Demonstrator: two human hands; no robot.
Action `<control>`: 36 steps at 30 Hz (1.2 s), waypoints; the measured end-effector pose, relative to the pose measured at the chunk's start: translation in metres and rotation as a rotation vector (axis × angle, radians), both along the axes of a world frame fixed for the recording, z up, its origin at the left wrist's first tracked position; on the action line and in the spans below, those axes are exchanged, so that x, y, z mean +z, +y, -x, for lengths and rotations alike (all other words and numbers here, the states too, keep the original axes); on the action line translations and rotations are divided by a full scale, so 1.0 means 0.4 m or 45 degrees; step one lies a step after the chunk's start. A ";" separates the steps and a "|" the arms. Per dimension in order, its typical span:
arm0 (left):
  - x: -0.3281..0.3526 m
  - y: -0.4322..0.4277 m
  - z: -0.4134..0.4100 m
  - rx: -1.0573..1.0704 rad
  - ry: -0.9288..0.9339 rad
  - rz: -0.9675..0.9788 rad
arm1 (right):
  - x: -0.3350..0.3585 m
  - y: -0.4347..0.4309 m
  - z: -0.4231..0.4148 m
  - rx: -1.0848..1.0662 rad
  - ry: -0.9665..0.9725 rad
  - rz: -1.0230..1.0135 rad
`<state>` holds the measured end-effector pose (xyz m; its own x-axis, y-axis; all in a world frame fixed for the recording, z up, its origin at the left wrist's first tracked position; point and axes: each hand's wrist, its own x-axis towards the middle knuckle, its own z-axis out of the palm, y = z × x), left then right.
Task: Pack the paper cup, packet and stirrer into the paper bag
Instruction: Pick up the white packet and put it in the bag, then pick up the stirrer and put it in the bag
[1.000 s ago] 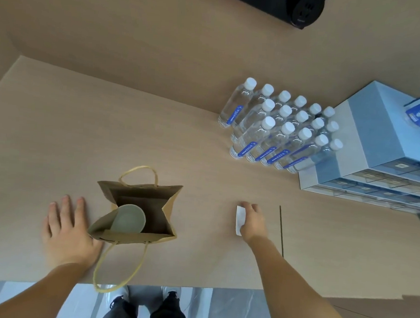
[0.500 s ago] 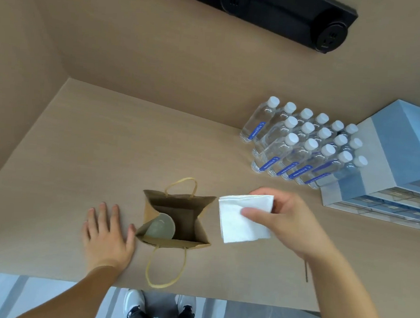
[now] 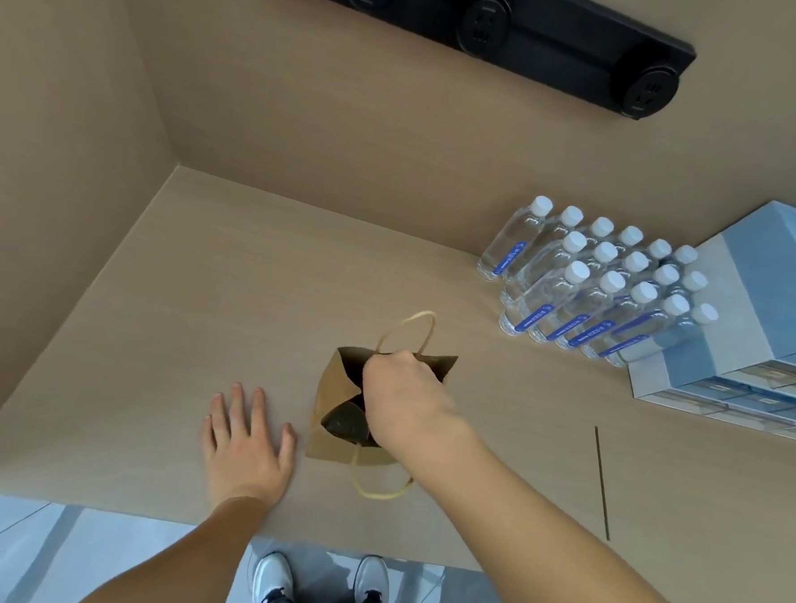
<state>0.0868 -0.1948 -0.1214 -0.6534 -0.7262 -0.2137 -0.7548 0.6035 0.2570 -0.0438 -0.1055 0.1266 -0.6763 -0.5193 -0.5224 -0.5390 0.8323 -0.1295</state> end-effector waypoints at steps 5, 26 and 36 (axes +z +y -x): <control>-0.014 -0.004 -0.001 0.003 -0.006 -0.002 | -0.077 -0.016 0.025 -0.071 -0.032 -0.165; -0.008 0.004 -0.002 -0.003 0.042 0.040 | -0.274 0.546 0.267 -1.084 0.253 0.227; -0.023 0.006 0.004 0.023 0.047 0.073 | -0.529 0.761 0.187 -1.281 0.353 -0.085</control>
<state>0.0854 -0.1923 -0.1307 -0.6465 -0.7485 -0.1476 -0.7565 0.6041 0.2505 -0.1186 0.1990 -0.0851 -0.8812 0.3739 -0.2895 0.4026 0.9143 -0.0447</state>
